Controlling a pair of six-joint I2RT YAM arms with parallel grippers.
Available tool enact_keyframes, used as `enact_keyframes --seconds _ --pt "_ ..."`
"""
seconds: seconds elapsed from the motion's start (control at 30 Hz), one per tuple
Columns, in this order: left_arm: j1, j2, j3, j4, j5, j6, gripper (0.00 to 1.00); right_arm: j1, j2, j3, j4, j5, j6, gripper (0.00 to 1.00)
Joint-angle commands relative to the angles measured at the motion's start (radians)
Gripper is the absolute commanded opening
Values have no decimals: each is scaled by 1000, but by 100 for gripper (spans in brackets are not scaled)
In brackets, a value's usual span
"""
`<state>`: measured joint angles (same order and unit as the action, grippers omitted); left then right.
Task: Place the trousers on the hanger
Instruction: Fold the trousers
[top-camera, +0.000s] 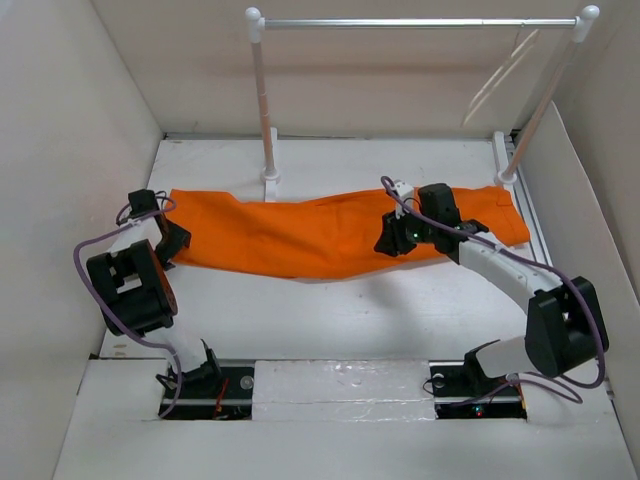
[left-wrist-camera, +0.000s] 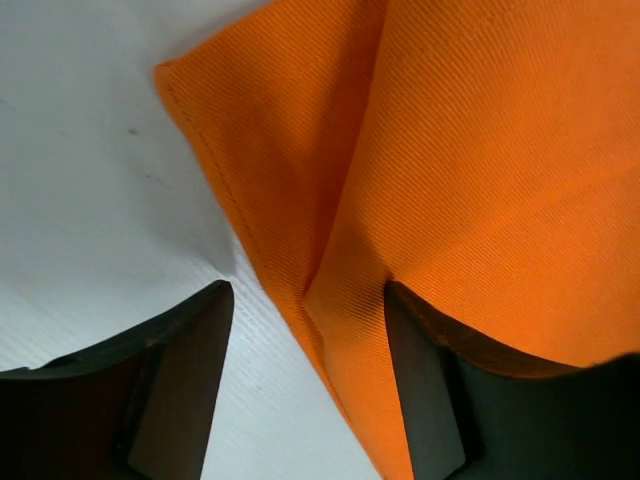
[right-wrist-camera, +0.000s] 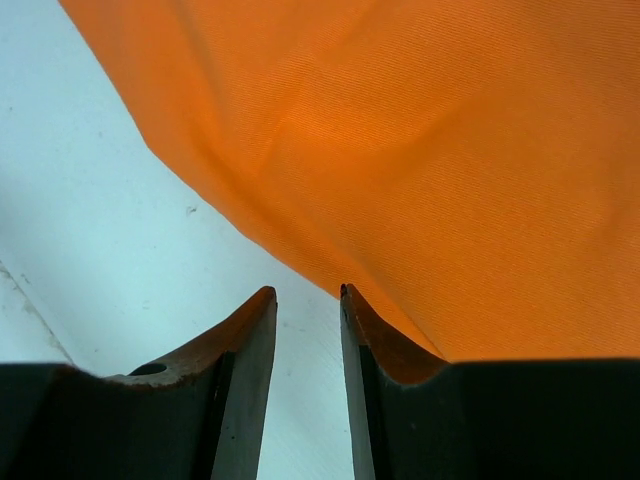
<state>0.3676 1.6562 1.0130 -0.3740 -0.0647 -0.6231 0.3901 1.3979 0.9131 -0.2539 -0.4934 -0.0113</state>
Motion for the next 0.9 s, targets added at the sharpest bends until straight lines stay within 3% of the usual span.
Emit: enact_keyframes --seconds 0.0,0.1,0.13,0.27,0.3,0.37,0.47,0.6,0.63,0.67,0.7,0.8,0.83,0.87 --pt "-2 -35 -13 96 45 -15 54 -11 -30 -16 16 -33 -16 38" --pt "-2 -23 -11 115 36 -21 51 -11 -27 -26 19 -51 -18 38" --pt "-2 -19 -10 115 34 -23 44 -2 -27 -28 22 -53 -18 38" --pt "-2 4 7 107 -1 -17 32 19 -19 -29 22 -59 -21 38" --pt "-2 5 13 100 -18 -15 27 20 -17 -29 22 -57 -21 38" --pt "-16 20 36 75 -58 -3 0 20 -17 -34 25 -57 -21 38" --pt "-38 21 85 8 -119 17 0 20 -20 -30 22 -60 -30 38" --pt "-155 -56 234 -158 -361 88 0 20 -14 -26 33 -69 -33 38" --pt "-171 -65 249 -173 -389 120 2 20 -8 -28 50 -76 -33 38" --pt "-180 -68 269 -195 -403 135 14 20 -2 -28 54 -83 -32 38" --pt "-180 -40 320 -239 -408 149 37 20 10 -26 61 -95 -32 38" --pt "-180 -6 331 -305 -440 146 77 20 19 -23 64 -108 -41 38" --pt "-180 -1 328 -313 -449 146 87 20 21 -19 58 -108 -44 38" --pt "-180 -1 319 -313 -458 142 87 20 19 -17 53 -106 -52 38"
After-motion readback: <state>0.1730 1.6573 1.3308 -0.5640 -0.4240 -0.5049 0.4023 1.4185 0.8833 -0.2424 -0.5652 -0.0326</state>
